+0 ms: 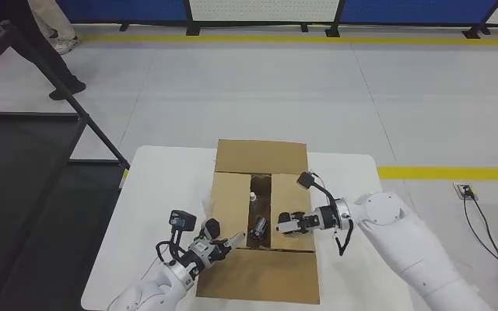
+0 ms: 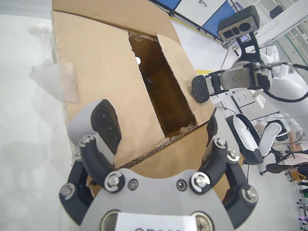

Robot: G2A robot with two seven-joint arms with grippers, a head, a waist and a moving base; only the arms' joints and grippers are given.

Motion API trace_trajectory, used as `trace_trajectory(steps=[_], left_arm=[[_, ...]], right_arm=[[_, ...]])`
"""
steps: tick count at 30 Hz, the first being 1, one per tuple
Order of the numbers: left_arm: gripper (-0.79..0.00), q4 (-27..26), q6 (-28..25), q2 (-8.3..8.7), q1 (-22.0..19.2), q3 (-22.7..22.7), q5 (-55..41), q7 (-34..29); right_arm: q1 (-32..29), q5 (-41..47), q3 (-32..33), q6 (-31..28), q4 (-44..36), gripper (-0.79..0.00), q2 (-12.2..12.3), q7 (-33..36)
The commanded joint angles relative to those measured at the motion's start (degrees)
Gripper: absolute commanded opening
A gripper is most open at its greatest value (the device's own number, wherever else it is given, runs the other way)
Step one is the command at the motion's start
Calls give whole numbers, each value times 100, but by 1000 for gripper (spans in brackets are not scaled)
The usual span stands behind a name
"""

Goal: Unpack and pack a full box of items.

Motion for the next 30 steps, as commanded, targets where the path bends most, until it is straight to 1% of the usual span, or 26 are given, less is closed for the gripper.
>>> trace_trajectory(steps=[1,9,14,17,19,23,27,30], left_arm=[[0,-15,-22,4,24,-22,-22,17],[0,-48,-128,22,75,-121,-51,67],[0,-145,-240,33,135,-209,-109,185],[0,-273,-342,50,225,-352,-139,300],[0,-391,-459,64,326,-505,-323,369],[0,-574,-746,113,565,-984,-744,378],[0,-639,-1077,174,846,-1504,-991,235],[0,-608,-1541,235,1106,-1865,-1240,-115]], right_arm=[[54,-83,-109,-50,69,0,-17,-51],[172,-485,-420,-366,139,0,-51,-367],[205,-468,-477,-477,122,0,-44,-478],[204,-399,-450,-552,22,0,-11,-553],[190,-341,-409,-589,-101,0,32,-590],[165,-256,-272,-674,-352,0,141,-674],[103,-216,-81,-810,-542,0,259,-811],[-6,-438,139,-939,-754,0,396,-940]])
